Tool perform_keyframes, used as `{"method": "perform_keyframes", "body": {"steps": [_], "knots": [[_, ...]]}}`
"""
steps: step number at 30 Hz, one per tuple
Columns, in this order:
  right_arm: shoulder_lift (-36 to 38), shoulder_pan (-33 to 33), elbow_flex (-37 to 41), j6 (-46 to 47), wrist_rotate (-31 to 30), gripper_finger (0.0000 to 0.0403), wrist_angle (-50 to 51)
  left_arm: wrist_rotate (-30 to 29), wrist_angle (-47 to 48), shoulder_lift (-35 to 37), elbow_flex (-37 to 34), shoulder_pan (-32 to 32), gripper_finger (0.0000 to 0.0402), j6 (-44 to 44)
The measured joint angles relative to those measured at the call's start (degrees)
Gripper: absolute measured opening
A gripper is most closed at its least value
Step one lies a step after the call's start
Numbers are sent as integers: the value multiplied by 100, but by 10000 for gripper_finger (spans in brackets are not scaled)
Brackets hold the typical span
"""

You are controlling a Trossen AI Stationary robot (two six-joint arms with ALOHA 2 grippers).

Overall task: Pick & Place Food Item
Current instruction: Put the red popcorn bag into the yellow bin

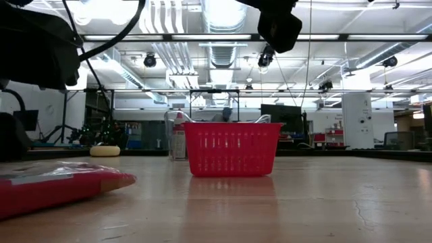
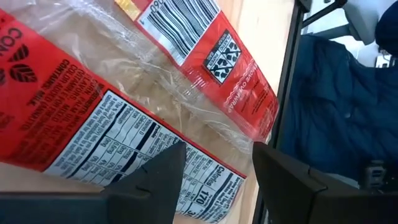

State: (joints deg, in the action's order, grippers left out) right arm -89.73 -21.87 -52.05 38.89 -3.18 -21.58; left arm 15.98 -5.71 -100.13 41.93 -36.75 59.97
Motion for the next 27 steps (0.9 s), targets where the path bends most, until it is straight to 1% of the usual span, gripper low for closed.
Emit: {"method": "perform_keyframes", "body": {"steps": [4, 8, 12, 14, 21, 24, 27], "knots": [[0, -28, 4, 158, 5, 215, 56, -227, -76, -30, 114, 86, 202, -347], [3, -146, 6, 775, 10, 215, 300, -587, 22, -54, 289, 221, 202, -860], [-3, -370, 9, 1185, -248, 215, 531, -880, 58, -69, 358, 378, 202, -1052], [-18, -503, 15, 1330, -358, 215, 540, -881, 59, -91, 358, 464, 202, -1055], [-209, -921, 19, 1827, -1055, 215, 601, -830, -76, -260, 387, 666, 202, -1164], [-320, -1020, 21, 2258, -1194, 215, 730, -831, -180, -300, 386, 717, 202, -1283], [-488, -1018, 21, 2763, -1201, 215, 874, -843, -325, -315, 389, 753, 202, -1444]]}}
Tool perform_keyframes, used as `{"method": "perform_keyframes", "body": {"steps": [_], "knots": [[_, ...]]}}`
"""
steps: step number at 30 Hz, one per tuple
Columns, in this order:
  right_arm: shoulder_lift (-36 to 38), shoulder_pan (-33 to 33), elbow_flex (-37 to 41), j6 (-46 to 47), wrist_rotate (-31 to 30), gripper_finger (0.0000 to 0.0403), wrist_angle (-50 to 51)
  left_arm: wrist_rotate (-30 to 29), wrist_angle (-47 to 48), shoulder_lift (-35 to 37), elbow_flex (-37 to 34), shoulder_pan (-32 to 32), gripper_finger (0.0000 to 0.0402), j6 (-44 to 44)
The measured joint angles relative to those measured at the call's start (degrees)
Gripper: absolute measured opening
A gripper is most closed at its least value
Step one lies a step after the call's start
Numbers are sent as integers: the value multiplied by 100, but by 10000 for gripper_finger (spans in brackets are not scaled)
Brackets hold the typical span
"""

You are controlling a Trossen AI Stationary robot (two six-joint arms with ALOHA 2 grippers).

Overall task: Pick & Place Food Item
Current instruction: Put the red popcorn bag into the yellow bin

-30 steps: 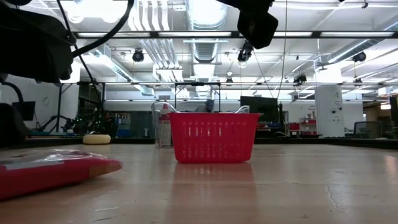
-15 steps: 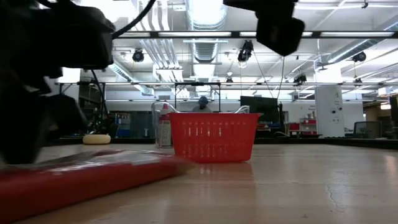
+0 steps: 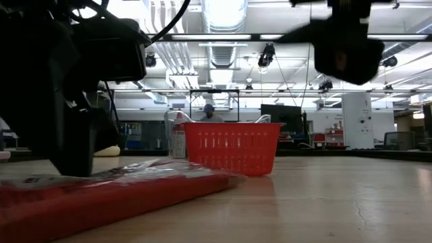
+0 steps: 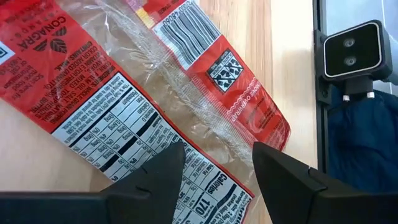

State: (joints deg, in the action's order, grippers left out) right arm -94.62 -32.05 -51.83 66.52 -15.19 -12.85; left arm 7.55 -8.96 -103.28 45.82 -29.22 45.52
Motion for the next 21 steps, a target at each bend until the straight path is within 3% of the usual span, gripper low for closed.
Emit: {"method": "perform_keyframes", "body": {"steps": [10, 21], "knots": [[-594, 2, -2, 835, 1, 215, 16, -511, -4, -16, 146, 27, 202, -593], [-913, 36, -11, 1602, 1, 215, 19, -493, -28, -15, 153, 34, 202, -595]]}}
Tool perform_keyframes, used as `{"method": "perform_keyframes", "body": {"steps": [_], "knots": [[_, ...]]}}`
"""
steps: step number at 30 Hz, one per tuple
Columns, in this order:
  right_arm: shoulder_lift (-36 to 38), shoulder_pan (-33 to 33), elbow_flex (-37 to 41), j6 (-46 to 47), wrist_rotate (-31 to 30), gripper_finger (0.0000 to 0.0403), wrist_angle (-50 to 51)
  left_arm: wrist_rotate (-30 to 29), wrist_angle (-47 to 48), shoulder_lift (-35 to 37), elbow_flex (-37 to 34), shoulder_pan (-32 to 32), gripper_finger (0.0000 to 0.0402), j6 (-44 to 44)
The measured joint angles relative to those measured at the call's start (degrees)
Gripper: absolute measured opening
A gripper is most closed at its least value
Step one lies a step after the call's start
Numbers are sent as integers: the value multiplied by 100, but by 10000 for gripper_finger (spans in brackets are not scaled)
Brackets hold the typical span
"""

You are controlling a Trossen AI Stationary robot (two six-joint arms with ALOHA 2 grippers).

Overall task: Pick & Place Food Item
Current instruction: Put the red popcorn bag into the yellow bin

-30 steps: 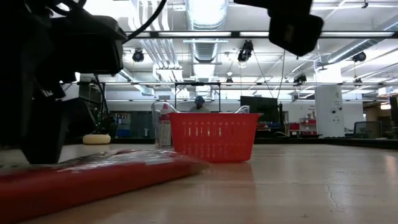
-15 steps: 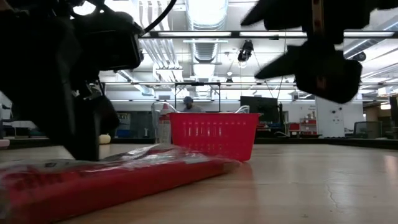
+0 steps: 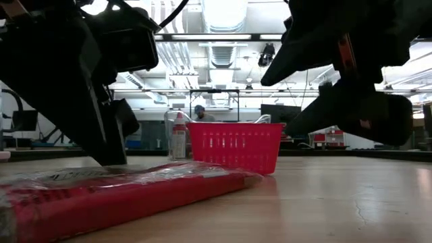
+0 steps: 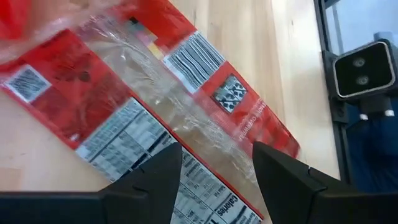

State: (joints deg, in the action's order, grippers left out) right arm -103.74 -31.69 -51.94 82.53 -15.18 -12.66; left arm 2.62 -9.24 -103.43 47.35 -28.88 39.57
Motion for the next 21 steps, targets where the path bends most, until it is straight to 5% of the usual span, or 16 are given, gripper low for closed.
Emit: {"method": "perform_keyframes", "body": {"steps": [10, 21], "knots": [[0, 10, 0, 3, -90, 215, 2, 1368, -17, 39, 109, -15, 202, 344], [0, 10, -2, -11, -160, 215, 30, 1363, 249, 43, 114, -157, 202, 721]]}}
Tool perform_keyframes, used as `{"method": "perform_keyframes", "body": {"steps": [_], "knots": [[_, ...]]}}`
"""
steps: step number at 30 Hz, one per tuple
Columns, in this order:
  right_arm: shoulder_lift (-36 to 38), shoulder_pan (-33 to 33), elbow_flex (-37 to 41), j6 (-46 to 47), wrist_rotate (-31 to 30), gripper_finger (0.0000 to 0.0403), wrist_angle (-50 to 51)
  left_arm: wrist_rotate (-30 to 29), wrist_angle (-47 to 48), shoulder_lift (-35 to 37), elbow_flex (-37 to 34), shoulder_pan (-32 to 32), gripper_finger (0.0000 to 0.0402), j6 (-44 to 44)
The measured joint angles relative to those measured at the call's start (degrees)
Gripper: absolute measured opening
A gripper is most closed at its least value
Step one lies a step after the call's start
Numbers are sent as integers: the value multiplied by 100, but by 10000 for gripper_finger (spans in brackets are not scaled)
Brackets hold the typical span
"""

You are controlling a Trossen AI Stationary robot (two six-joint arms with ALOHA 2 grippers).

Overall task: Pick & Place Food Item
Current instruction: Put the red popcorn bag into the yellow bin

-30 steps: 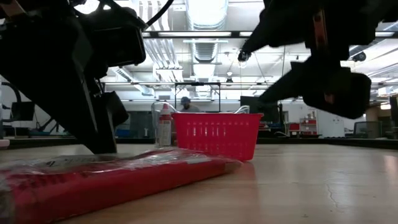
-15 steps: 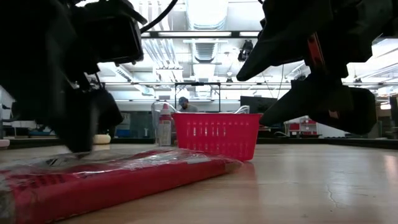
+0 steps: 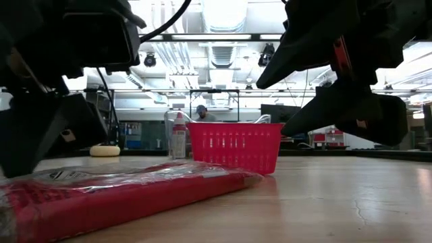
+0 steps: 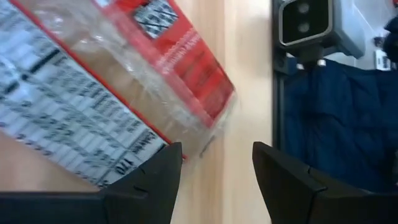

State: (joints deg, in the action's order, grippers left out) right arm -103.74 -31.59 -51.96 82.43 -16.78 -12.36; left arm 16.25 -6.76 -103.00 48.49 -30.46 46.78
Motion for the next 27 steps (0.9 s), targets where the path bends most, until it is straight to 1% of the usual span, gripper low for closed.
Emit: {"method": "perform_keyframes", "body": {"steps": [3, 5, 10, 16, 20, 27], "knots": [[0, 0, 0, -22, -135, 215, 16, -389, 76, 0, -2, 0, 202, -62], [-11, 0, 0, -23, -143, 215, 13, -520, 123, 0, -2, 0, 202, -79], [-125, 0, -8, 135, -144, 215, -5, -521, 65, -147, 1, -9, 202, -49], [-424, -2, 13, 427, -142, 215, -2, -323, -241, -466, 31, 2, 202, 55], [-515, -2, 4, 466, -210, 215, -5, -315, -448, -496, 13, 0, 202, -129], [-612, -2, -5, 642, -266, 215, -28, -317, -456, -505, 13, 0, 202, -92]]}}
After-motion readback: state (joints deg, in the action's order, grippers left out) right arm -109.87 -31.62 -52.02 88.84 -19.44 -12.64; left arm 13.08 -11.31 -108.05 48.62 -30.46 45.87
